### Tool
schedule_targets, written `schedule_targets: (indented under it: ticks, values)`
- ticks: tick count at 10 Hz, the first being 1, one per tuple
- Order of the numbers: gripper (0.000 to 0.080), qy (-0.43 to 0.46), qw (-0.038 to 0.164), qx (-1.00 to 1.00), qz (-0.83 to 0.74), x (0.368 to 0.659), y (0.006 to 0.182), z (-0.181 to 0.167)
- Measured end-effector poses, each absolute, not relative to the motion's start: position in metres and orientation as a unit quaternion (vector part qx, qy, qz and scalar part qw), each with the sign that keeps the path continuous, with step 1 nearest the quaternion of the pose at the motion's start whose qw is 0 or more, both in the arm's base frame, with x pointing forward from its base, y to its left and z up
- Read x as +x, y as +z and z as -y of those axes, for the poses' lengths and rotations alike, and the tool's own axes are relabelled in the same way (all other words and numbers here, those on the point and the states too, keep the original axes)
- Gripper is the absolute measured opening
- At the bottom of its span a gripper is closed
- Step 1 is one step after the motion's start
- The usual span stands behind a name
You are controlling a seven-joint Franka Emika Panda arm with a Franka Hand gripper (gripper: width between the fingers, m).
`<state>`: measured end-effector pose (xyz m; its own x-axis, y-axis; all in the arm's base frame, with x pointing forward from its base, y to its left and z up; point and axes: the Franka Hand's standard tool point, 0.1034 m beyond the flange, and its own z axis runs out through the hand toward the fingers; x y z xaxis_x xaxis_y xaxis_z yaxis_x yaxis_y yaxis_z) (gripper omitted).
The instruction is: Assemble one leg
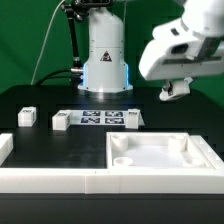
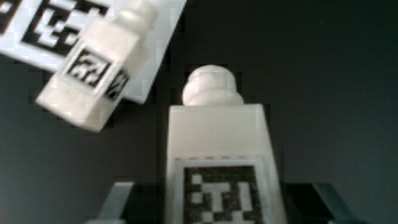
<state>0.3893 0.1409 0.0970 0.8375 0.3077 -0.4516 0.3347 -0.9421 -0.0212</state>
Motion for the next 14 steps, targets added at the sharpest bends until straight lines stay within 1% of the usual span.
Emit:
schedule_targets:
  ticks: [1, 2, 3, 4, 6, 7, 8, 10, 14]
  values:
    - [0.029, -0.188, 0.024, 0.967, -0.172, 0.4, 0.107, -0.14]
    - [0.029, -0.158, 0.02, 0.972, -0.173, 0.408, 0.113, -0.141]
    - [0.029, -0.095, 0.011, 0.98, -0.173, 0.413, 0.111, -0.143]
    - [0.029, -0.051, 0.005, 0.983, -0.174, 0.41, 0.109, -0.142]
    - [0.029, 0.045, -0.013, 0.983, -0.175, 0.414, 0.108, -0.145]
    - [0.029, 0.073, -0.02, 0.979, -0.19, 0.418, 0.102, -0.142]
    - [0.029, 0.108, -0.024, 0.972, -0.205, 0.431, 0.103, -0.14]
    - [0.029, 0.109, -0.021, 0.969, -0.221, 0.449, 0.11, -0.138]
    - [0.029, 0.11, -0.022, 0.969, -0.221, 0.448, 0.108, -0.138]
